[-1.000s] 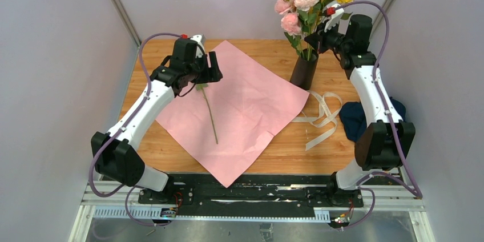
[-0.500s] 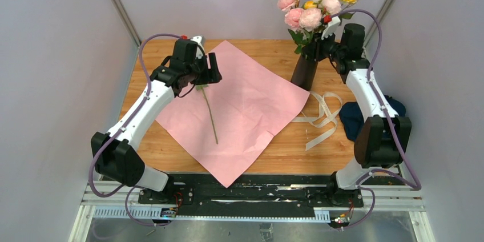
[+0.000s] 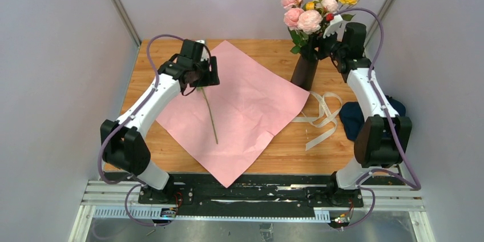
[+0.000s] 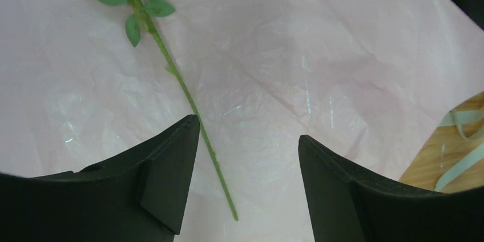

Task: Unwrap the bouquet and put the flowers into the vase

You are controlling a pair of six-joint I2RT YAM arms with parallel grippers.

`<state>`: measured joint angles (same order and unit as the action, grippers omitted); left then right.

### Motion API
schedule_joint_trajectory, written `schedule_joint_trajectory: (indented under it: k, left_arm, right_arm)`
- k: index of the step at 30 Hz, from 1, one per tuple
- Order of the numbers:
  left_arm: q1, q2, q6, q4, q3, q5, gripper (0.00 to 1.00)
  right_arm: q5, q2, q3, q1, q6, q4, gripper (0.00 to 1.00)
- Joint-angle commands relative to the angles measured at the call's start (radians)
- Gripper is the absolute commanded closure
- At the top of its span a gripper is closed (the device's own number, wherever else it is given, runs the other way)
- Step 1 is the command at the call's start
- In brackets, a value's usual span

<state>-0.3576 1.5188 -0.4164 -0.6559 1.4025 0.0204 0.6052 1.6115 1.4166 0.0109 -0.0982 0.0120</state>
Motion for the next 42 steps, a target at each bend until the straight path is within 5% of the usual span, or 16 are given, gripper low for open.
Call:
schedule_joint_trajectory:
  k: [1,19,28,39,42]
  left_arm:
    - [-0.003,0.074,-0.046,-0.077,0.036,0.086,0.27]
    - [0.097,0.427,-0.091,-0.155,0.184,0.067,0.30]
    - [0.096,0.497,-0.125,-0.120,0.106,0.054,0.37]
    - [0.095,0.537,-0.120,-0.098,0.078,0.050,0.73]
    - [0.095,0.549,-0.111,-0.096,0.077,0.041,0.75]
  right_arm:
    - [-0.012,-0.075,0.015,-0.043,-0.018,0.029,0.22]
    - [0.079,-0.265,-0.105,-0.107,0.054,0.045,0.14]
    - [0.113,-0.310,-0.068,-0.109,0.076,0.066,0.15]
    - [0.159,-0.341,-0.099,-0.108,0.143,0.036,0.14]
    - [0.146,-0.355,-0.097,-0.109,0.136,0.048,0.14]
